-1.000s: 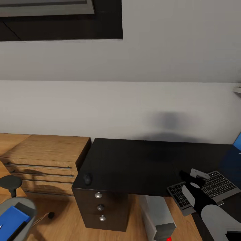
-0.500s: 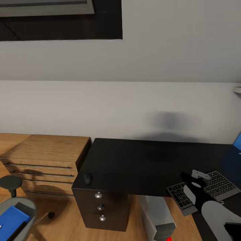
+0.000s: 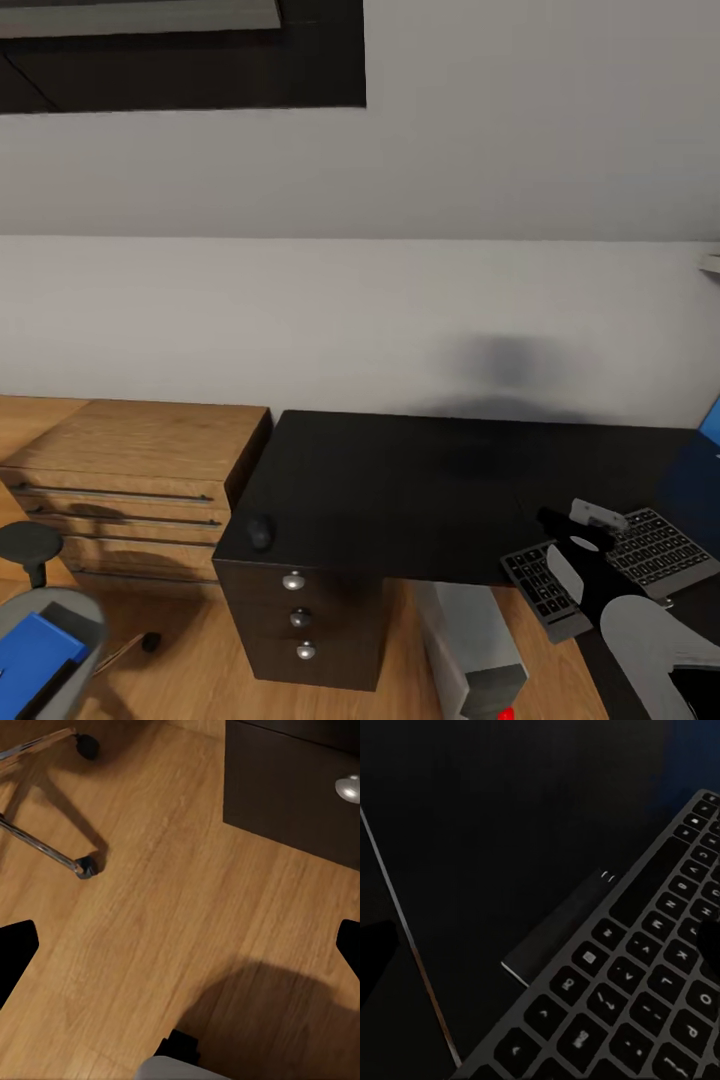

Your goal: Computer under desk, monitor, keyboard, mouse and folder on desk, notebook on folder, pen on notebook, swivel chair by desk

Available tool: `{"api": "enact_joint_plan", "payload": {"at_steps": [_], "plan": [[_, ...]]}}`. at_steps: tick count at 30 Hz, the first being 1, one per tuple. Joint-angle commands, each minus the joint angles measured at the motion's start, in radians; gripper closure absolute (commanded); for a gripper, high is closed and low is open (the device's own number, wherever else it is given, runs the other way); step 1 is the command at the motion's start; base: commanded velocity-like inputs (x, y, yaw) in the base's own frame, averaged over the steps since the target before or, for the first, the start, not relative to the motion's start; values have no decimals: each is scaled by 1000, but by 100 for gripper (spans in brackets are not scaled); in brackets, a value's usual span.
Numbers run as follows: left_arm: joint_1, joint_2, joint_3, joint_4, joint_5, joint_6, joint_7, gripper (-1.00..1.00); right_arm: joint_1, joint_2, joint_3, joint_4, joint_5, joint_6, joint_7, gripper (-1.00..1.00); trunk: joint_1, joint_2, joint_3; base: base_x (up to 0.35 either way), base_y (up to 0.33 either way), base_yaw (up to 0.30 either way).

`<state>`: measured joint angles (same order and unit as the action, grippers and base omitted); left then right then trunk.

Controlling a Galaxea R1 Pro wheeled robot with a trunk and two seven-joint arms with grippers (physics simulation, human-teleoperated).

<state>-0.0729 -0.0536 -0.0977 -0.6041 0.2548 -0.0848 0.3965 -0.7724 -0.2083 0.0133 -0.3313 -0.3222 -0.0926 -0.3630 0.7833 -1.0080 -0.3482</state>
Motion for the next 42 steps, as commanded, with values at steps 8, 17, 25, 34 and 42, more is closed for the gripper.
{"api": "enact_joint_plan", "payload": {"at_steps": [8, 17, 25, 34, 42], "plan": [[-1, 1, -7, 0, 11, -6, 7, -100, 0, 1, 0, -36, -13, -3, -2, -100, 31, -57, -26, 0, 0, 0], [-1, 1, -7, 0, 11, -6, 7, -100, 0, 3, 0, -40, -17, -2, -2, -100, 65, -120, -55, 0, 0, 0], [-1, 2, -6, -10, 11, -7, 7, -100, 0, 2, 0, -40, -17, -3, -2, -100, 96, -176, -80, 0, 0, 0], [-1, 8, 2, -110, 13, -6, 6, -100, 0, 3, 0, -40, -17, -3, -2, -100, 131, -239, -108, 0, 0, 0], [-1, 16, 4, -185, 15, -4, 6, -100, 0, 3, 0, -40, -17, -3, -2, -100, 161, -295, -133, 0, 0, 0]]}}
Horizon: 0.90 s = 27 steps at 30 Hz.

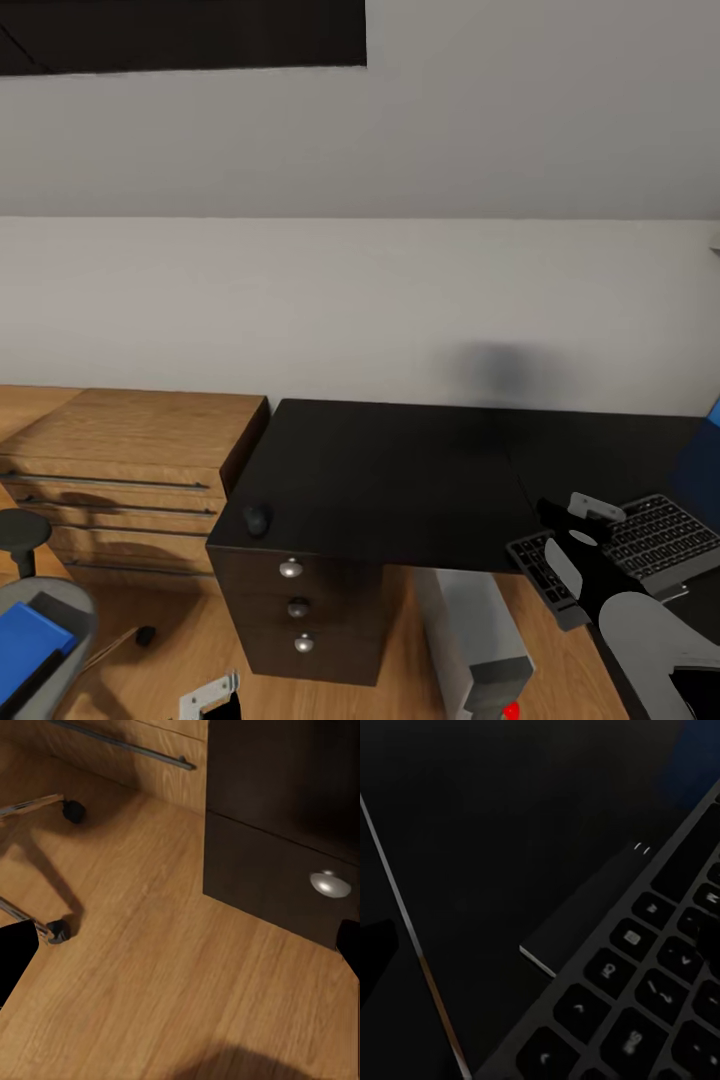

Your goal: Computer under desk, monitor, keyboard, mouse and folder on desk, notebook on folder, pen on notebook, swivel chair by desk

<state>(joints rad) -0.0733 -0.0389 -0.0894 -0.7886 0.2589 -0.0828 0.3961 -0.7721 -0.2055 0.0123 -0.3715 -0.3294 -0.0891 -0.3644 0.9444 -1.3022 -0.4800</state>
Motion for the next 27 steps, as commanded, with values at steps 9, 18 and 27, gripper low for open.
{"api": "enact_joint_plan", "payload": {"at_steps": [9, 18, 27], "plan": [[66, 3, -4, -152, 11, -3, 6, -100, 0, 0, 2, 0, -8, -6, -1, -100, 35, -64, -29, 0, 0, 0], [127, 2, -4, -243, 10, 3, 7, -100, 0, 0, 2, 2, -6, -6, -1, -100, 54, -99, -45, 0, 0, 0], [131, 2, -5, -193, 8, 1, 5, -100, 0, 0, 2, 3, -2, -6, -3, -100, 54, -99, -45, 0, 0, 0]]}}
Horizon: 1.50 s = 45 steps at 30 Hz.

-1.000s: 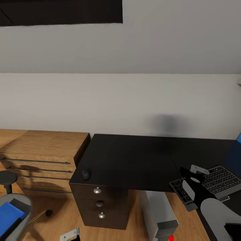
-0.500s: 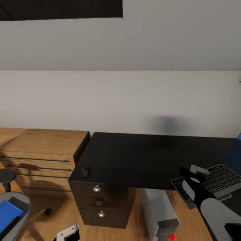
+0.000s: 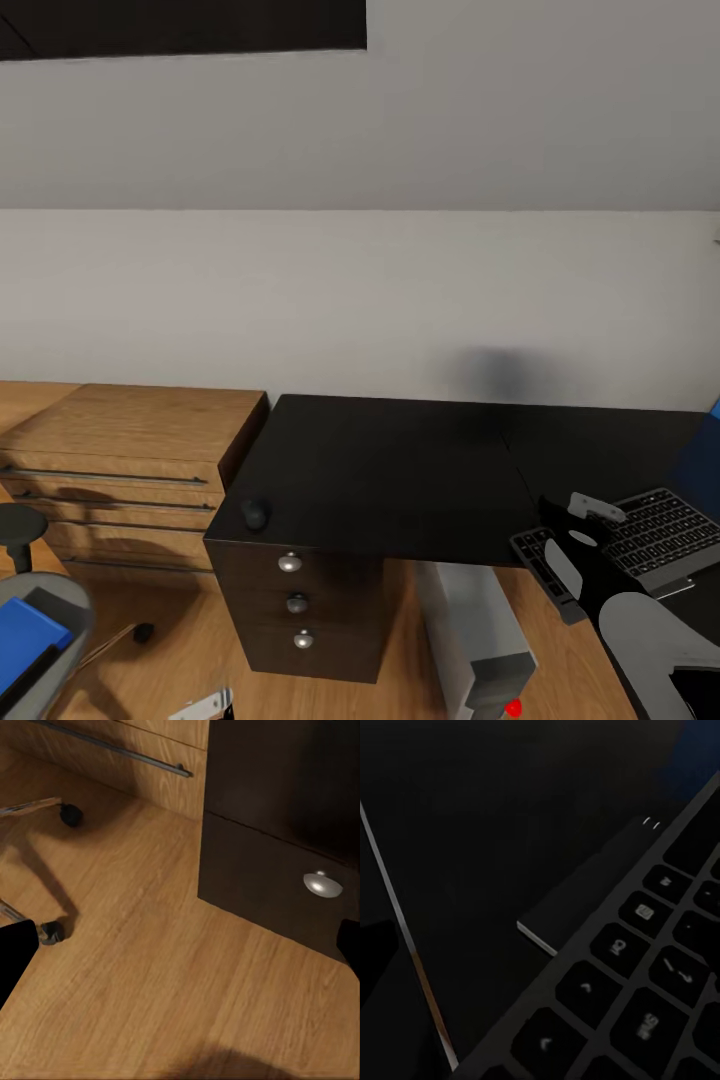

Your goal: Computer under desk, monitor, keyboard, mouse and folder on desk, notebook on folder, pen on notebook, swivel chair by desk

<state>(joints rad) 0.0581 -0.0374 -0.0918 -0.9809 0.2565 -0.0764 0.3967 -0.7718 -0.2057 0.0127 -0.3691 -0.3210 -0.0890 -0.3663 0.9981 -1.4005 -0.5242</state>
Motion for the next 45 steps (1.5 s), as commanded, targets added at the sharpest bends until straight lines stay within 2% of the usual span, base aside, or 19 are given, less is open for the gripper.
{"api": "enact_joint_plan", "payload": {"at_steps": [1, 11, 16, 25, 36, 43, 45], "plan": [[0, 1, -3, 2, 10, -6, 4, -100, -1, 0, 2, 1, -9, -6, -1, -100, 0, 0, -1, 0, 0, 0], [0, 1, -6, 15, 8, -6, 2, -100, -1, -1, 6, 6, 28, -4, -15, -100, 0, 0, -1, 111, 0, 0], [0, 0, -7, 25, 7, -6, 2, -100, -1, -2, 7, 7, 32, 16, -56, -100, 0, 0, -1, 60, -6, 0], [0, -1, -8, 28, 7, -6, 2, -100, -1, -5, 5, 7, 33, 50, -74, -100, 0, 0, -1, 92, -77, 0], [0, -1, -8, 28, 6, -6, 1, -100, 0, -31, 0, 6, 30, 118, -77, -100, 0, 0, -1, 4, -4, 0], [0, -3, -8, 28, 7, -6, 2, -100, -1, -69, -4, 4, 28, 150, -76, -100, 0, 0, -1, 0, 0, 0], [0, -3, -8, 28, 7, -6, 2, -100, -1, -72, -4, 3, 27, 158, -76, -100, 0, 0, -1, 0, 0, 0]]}}
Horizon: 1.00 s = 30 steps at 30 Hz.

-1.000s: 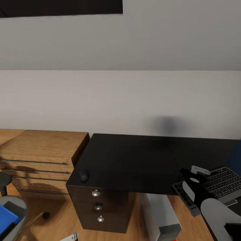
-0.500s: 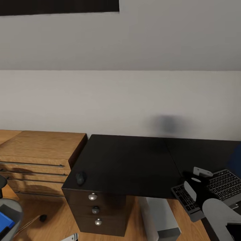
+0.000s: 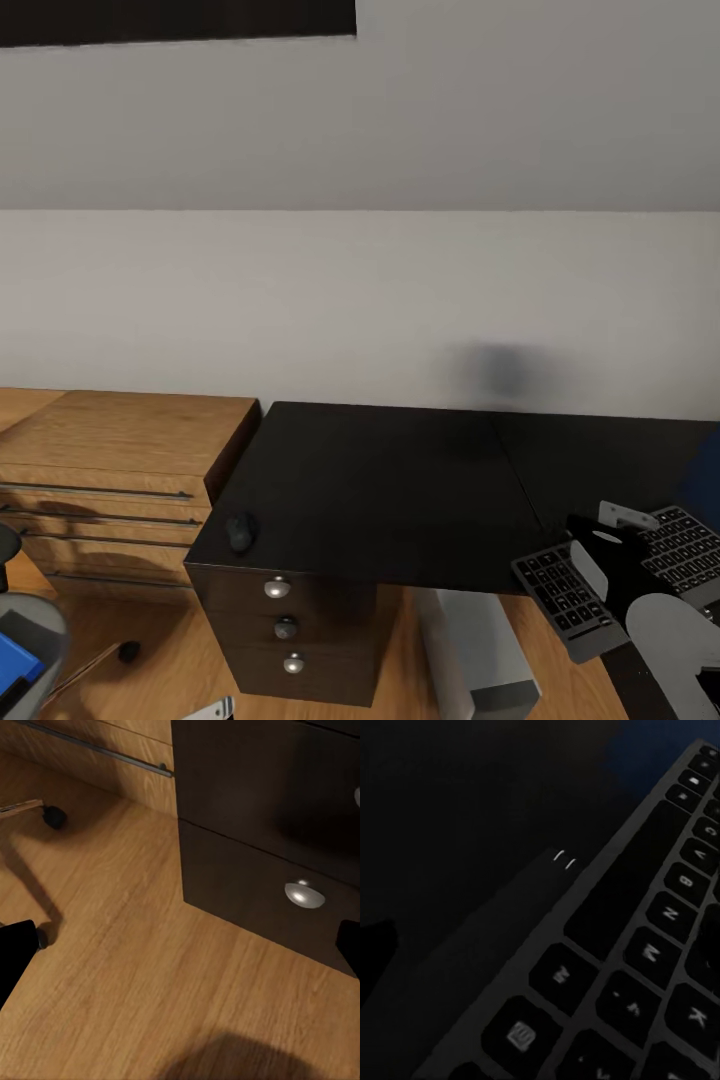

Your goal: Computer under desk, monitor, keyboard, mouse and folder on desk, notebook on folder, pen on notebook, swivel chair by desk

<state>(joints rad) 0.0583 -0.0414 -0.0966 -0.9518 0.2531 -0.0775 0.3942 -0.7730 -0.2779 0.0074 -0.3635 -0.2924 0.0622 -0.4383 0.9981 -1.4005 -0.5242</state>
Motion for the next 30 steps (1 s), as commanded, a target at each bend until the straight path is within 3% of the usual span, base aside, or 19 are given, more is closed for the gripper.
{"api": "enact_joint_plan", "payload": {"at_steps": [1, 14, 22, 30], "plan": [[0, 0, -3, -1, 11, -5, 5, -100, 0, -1, 1, -2, -2, 10, -3, -100, 0, 0, -1, 0, 0, 0], [0, 0, -5, -1, 11, -5, 7, -100, 0, -5, 0, -3, -5, 46, -1, -100, 42, -77, -35, 0, 0, 0], [0, 4, 0, 22, 12, -6, 4, -100, 0, -3, 0, -3, -6, 48, 0, -100, 42, -77, -35, 0, 0, 0], [0, 3, 1, 42, 10, -7, 6, -100, 0, -2, 0, -3, -5, 48, 0, -100, 42, -77, -35, -181, 0, 0]]}}
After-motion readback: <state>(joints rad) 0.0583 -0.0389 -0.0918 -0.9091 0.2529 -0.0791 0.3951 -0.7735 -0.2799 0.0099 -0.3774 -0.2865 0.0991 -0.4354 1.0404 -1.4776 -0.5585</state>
